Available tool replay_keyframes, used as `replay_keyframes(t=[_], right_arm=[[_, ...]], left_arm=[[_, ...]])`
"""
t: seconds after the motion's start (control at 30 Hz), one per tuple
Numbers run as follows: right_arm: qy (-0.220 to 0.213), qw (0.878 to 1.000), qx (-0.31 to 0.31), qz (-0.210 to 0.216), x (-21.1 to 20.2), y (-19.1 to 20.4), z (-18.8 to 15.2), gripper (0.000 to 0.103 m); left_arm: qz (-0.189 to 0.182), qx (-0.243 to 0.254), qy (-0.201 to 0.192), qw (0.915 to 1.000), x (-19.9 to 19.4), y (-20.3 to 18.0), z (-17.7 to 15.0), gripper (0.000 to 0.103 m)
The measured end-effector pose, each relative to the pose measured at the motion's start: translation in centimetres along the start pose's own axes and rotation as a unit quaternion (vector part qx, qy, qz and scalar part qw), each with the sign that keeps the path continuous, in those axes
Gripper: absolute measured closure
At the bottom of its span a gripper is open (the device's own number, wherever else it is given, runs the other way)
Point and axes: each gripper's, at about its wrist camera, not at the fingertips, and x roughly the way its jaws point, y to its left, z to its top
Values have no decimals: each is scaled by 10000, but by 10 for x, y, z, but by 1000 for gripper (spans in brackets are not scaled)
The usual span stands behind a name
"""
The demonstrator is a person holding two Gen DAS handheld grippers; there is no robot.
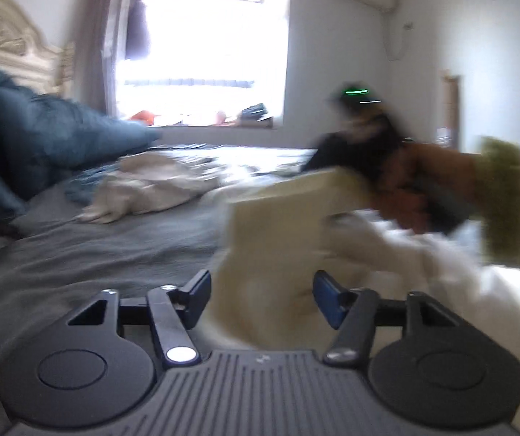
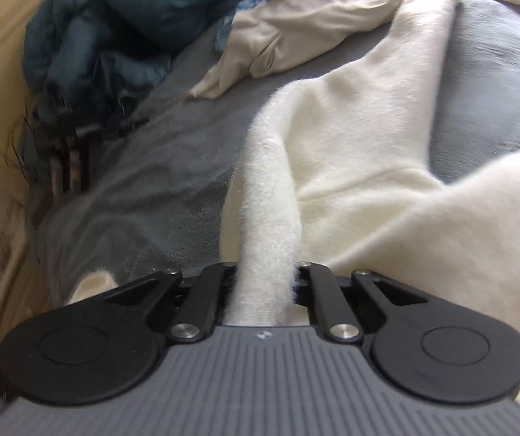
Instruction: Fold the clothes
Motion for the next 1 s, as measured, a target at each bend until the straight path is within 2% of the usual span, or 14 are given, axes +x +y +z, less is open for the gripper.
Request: replay_keyframes(t=[0.07,0.13,0.23,0.3,0.33,0.4,0.43,0.5,0.6,0.7,0.83,1.0], right_arm=[[-131,9998,128,75,-5,-7,-3,97],[-236,9992,265,177,-9,-14,-7,97],[-371,9979,441,306,-14,-21,-13,97],[-433,9969,549,369,-14,-26,-15,97],[-464,9963,605,401,-15,-28,-16,97],[-561,9947,735,457,-15,-33,-19,98],[-617,9937,803,484,-15,-35,-21,98],[-805,9901,970,616,-17,-40,-25,98],[-1237,9790,1322,940,-31,-51,-35,98],[-1737,9616,1683,1295,-54,-63,-50,98],[-2439,9329,2037,1694,-96,-78,-73,98],[-3364,9028,1972,1812,-171,-81,-94,98]], left_arm=[[-197,-346,203,9990,11,17,2,29],[-613,-824,427,9938,26,32,3,26],[-1266,-1537,745,9771,58,53,1,26],[-1540,-1844,877,9667,75,61,0,27],[-1587,-1912,935,9641,81,60,-1,29],[-1627,-2029,1056,9598,91,58,-2,49],[-1570,-1999,1043,9615,92,54,-1,51],[-1376,-1836,984,9683,90,44,5,66],[-1024,-1545,961,9780,78,25,19,75],[-891,-1452,863,9816,68,13,38,77],[-951,-1249,459,9865,53,-11,69,79],[-1136,-745,-121,9907,39,-54,113,80]])
